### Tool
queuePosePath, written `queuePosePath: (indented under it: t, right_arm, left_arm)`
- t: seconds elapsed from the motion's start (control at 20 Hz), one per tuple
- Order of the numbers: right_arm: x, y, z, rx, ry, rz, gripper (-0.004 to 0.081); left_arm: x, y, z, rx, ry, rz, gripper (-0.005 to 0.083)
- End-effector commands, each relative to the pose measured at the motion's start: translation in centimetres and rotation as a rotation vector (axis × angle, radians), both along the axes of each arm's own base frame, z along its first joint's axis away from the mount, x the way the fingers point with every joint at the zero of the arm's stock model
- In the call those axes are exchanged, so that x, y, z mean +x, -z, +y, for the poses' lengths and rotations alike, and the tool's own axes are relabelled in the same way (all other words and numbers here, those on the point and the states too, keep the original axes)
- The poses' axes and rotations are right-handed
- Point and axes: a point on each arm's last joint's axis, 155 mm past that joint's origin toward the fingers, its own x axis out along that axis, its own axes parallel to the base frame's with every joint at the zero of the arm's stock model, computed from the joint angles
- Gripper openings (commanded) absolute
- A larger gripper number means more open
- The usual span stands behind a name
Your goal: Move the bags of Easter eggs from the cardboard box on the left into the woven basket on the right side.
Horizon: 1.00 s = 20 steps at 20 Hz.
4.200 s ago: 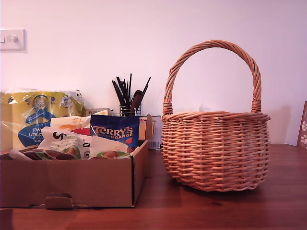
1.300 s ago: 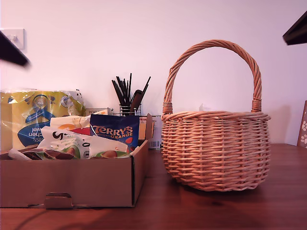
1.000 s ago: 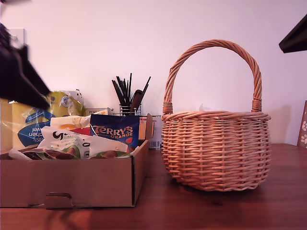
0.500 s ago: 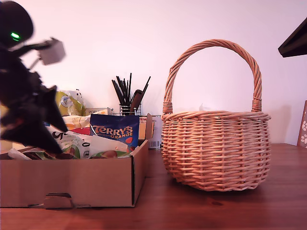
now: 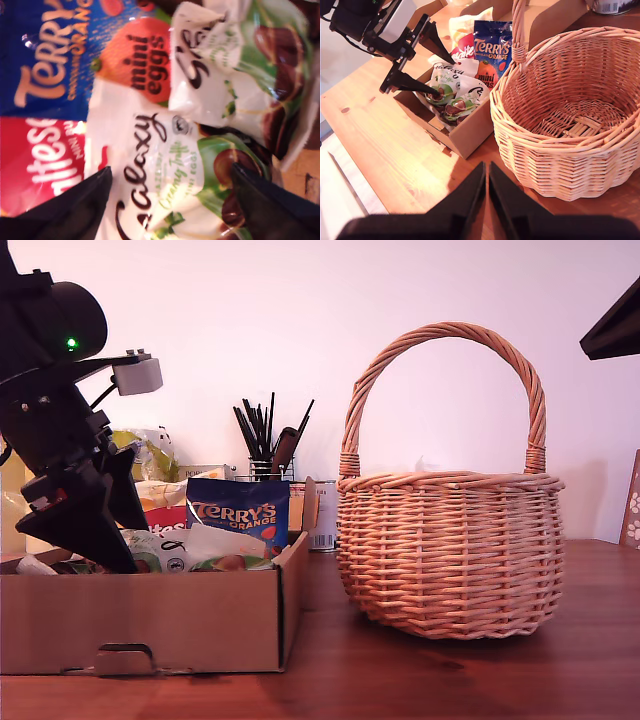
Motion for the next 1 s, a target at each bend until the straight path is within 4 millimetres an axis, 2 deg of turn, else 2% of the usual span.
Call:
queuePosePath:
  t: [0.0,0.05,0.15,0.35,0.45,0.7,0.95]
  right_arm:
    - [0.0,0.0,0.1,-0.001,-0.005,-0.005,-0.0012]
    - [0.0,0.0,0.1,-0.001,-0.005,-0.005,-0.0012]
    - [0.0,0.0,0.1,-0.001,-0.005,-0.005,-0.0012]
    - [0.0,0.0,0.1,-0.002,-0.005,-0.005,-0.0012]
    - [0.0,0.0,0.1,-0.002,-0.005,-0.005,-0.0012]
    - [0.0,0.0,0.1,-0.003,-0.004,-0.005,-0.0012]
    - [0.0,0.0,0.0,-0.004,-0.001,-0.005,-0.0012]
  left_arm:
    - [-1.5,2.4,0.2,0.03,0.019,0.076,0.0693]
    - [-1.6,2.6,0.2,0.033,0.019,0.082,0.0685]
    - [-1.7,3.4,0.4,0.049,0.014,0.099,0.0591]
    - [-1.7,5.0,1.0,0.089,0.003,0.126,0.0219]
    - [-0.8,4.5,0.7,0.076,0.003,0.084,0.0112]
    - [0.6,2.9,0.4,0.071,-0.002,0.047,-0.0024]
    - [0.7,1.0,0.4,0.085,0.0,0.088,-0.0024]
